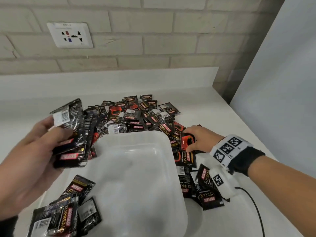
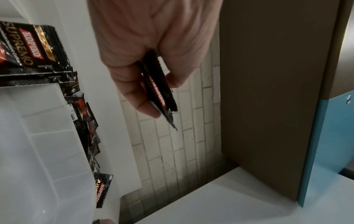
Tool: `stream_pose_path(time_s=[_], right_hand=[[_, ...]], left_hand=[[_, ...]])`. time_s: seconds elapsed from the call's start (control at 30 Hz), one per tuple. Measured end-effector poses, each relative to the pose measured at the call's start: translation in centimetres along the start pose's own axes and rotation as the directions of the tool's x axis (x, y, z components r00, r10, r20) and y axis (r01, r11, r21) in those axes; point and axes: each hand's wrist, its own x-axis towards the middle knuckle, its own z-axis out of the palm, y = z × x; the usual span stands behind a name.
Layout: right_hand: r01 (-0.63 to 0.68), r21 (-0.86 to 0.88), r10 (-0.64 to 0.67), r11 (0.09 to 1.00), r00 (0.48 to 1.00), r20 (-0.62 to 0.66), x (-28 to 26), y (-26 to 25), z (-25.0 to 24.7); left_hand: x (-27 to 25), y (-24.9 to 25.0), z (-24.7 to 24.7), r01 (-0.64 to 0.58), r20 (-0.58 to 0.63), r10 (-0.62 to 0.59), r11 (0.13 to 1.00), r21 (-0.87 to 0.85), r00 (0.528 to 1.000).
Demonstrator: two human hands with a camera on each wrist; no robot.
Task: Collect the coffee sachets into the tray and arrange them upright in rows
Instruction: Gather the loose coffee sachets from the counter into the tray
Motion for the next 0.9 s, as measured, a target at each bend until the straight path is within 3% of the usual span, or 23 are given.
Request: stream_pose_path(time_s=[0.13,0.2,0.3,0.4,0.5,0.7,0.9], right_hand=[[-0.027,0.192,0.019,0.981,0.999,0.044,-0.9,0.5,-0.9],[-0.079,0.239,0.084,0.968,0.996,-0.011,-1.2,1.1,-1.9],[-0.222,0.233,0.255,0.947,0.959,-0.124,-0.7,2.4,-3.0],[-0.326,0.087,0.331,0.941,0.942,-0.052,0.3,2.8,-2.3],[-0.364,0.041,0.365,0.931,0.930,-0.047,1.2,2.6,-1.1],[-0.385,0.208,0.408,0.899,0.909,-0.081,0.9,2.8,0.0],[-0.275,0.505,0.421,0.818,0.884,-0.201,-1.8,4.8,-0.7]], left_hand=[[-0.2,-3.5,-6.2,0.032,-0.100,-0.029,0.999,0.028,0.995],[-0.3,-5.1,-7.7,0.083,-0.094,-0.080,0.996,0.030,0.992],[-1.7,-3.5,-4.9,0.083,-0.022,-0.082,0.995,0.059,0.996],[-2.4,-1.9,-1.4,0.063,0.007,-0.064,0.995,0.080,0.998],[-3.5,-1.3,0.6,0.086,0.034,-0.085,0.996,-0.028,0.996],[-3.7,-1.5,0.9,0.157,0.014,-0.157,0.987,-0.012,0.987],[-3.8,-1.7,1.2,0.168,0.021,-0.167,0.986,-0.024,0.986]])
